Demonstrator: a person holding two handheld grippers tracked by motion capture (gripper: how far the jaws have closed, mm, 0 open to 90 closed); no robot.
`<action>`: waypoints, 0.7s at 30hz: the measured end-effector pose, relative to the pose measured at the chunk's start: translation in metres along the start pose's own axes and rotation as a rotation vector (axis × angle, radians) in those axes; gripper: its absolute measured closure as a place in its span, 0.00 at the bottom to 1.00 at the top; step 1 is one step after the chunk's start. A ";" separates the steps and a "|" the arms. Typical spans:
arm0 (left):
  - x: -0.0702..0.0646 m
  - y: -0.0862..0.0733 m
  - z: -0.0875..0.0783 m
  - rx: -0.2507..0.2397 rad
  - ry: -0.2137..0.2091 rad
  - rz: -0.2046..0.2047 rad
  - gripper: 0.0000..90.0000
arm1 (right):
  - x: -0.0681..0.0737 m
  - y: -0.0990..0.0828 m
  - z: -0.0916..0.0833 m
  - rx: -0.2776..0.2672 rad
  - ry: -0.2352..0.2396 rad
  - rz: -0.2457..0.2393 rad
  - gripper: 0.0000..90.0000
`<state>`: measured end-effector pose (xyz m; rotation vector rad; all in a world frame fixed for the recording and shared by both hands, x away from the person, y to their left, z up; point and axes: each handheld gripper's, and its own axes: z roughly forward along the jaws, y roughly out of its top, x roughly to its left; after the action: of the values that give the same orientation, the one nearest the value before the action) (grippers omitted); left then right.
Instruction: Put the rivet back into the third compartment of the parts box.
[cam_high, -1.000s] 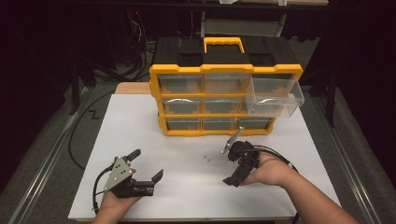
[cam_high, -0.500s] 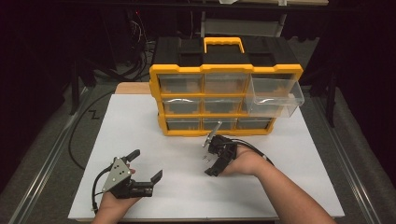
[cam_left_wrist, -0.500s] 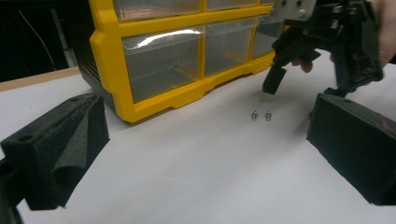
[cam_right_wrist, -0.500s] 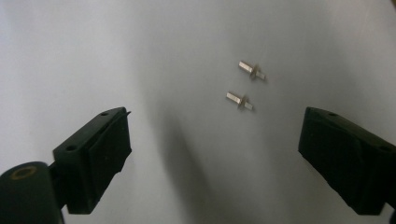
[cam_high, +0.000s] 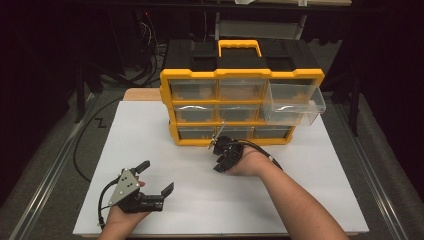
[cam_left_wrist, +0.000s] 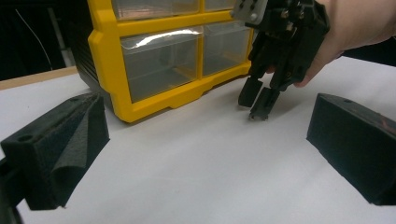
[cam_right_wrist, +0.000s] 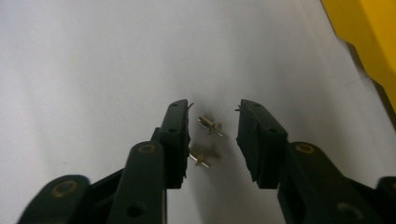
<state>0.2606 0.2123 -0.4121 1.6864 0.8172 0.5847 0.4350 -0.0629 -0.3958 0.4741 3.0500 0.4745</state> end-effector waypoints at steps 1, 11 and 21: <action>0.000 0.000 0.000 -0.002 0.001 0.000 0.00 | 0.000 0.001 0.001 0.008 0.001 -0.004 0.74; 0.000 0.000 0.000 -0.002 0.001 -0.001 0.00 | 0.002 0.004 0.007 0.028 -0.024 -0.048 0.93; 0.000 0.000 0.001 0.000 0.002 0.004 0.00 | 0.008 -0.004 -0.015 -0.023 0.023 -0.049 0.93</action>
<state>0.2614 0.2120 -0.4126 1.6886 0.8155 0.5896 0.4256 -0.0682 -0.3823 0.3955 3.0663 0.5152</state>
